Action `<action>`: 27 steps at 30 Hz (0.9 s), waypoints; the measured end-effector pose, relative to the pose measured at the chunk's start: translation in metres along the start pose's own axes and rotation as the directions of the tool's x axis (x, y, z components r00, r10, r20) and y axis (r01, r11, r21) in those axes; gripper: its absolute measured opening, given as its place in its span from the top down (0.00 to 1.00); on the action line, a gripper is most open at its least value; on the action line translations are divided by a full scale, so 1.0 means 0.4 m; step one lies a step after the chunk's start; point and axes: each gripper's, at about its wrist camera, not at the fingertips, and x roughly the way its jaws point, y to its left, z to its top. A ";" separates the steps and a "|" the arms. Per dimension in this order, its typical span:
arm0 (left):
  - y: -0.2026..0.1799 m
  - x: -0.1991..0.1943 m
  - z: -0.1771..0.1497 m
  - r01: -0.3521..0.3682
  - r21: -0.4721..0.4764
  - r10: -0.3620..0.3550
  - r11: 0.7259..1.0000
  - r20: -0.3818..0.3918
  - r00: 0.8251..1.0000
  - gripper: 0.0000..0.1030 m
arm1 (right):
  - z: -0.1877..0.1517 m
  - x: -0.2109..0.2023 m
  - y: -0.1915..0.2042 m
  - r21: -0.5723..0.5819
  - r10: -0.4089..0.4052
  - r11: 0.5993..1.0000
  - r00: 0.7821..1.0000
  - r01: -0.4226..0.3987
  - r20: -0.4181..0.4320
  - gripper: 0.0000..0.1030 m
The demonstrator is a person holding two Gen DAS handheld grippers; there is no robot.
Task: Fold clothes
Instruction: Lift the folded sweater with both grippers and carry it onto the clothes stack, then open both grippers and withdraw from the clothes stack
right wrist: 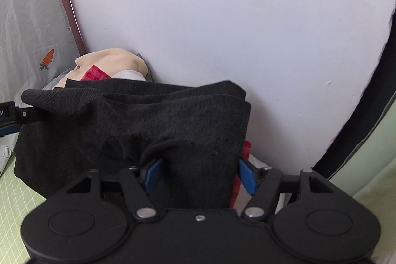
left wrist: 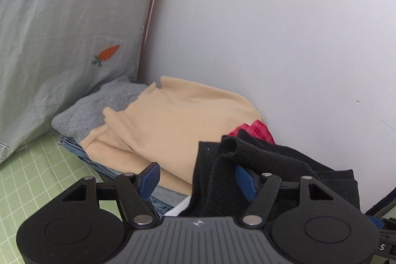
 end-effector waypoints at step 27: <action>0.034 -0.366 -0.165 -0.217 -0.035 0.217 0.976 0.287 0.933 0.00 | -0.107 -0.177 0.117 -0.166 0.132 0.981 0.977 -0.104 0.168 0.00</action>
